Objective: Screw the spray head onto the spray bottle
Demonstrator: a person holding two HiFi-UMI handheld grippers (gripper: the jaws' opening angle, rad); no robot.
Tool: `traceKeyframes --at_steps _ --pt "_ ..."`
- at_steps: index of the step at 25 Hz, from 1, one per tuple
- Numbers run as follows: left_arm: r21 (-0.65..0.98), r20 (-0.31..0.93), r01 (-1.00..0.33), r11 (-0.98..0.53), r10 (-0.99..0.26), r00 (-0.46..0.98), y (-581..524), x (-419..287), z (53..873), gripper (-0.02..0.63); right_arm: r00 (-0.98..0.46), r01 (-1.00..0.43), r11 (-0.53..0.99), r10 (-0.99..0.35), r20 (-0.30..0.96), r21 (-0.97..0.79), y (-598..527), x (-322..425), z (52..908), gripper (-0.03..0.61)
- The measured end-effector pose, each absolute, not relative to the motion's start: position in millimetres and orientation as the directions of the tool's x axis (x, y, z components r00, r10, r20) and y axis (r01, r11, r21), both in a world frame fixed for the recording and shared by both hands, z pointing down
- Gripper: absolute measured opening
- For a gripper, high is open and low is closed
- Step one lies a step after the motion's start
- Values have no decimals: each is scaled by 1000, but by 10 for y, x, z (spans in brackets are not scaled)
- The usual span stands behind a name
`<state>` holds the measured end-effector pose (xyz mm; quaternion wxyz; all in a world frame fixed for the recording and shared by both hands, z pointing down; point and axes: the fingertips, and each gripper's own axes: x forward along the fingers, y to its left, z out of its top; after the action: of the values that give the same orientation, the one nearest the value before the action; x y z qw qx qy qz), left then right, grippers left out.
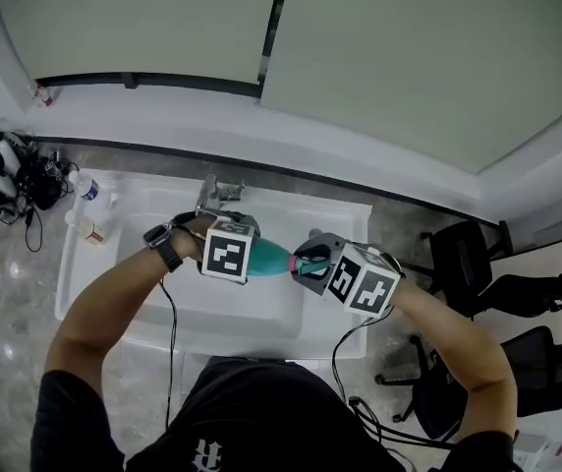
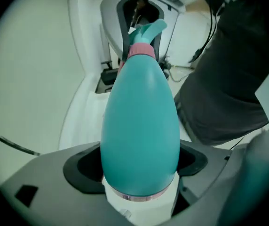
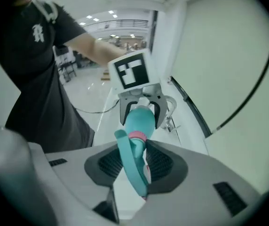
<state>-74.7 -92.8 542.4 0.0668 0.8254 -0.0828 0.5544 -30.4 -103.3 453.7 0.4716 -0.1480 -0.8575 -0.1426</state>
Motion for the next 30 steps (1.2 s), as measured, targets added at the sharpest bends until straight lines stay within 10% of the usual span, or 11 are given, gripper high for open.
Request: traceKeyframes --at_steps 30 --pt "-70 990 -255 -964 -99 104 -552 -915 5951 417 -575 97 927 350 739 -363 -676 -269 5138 127"
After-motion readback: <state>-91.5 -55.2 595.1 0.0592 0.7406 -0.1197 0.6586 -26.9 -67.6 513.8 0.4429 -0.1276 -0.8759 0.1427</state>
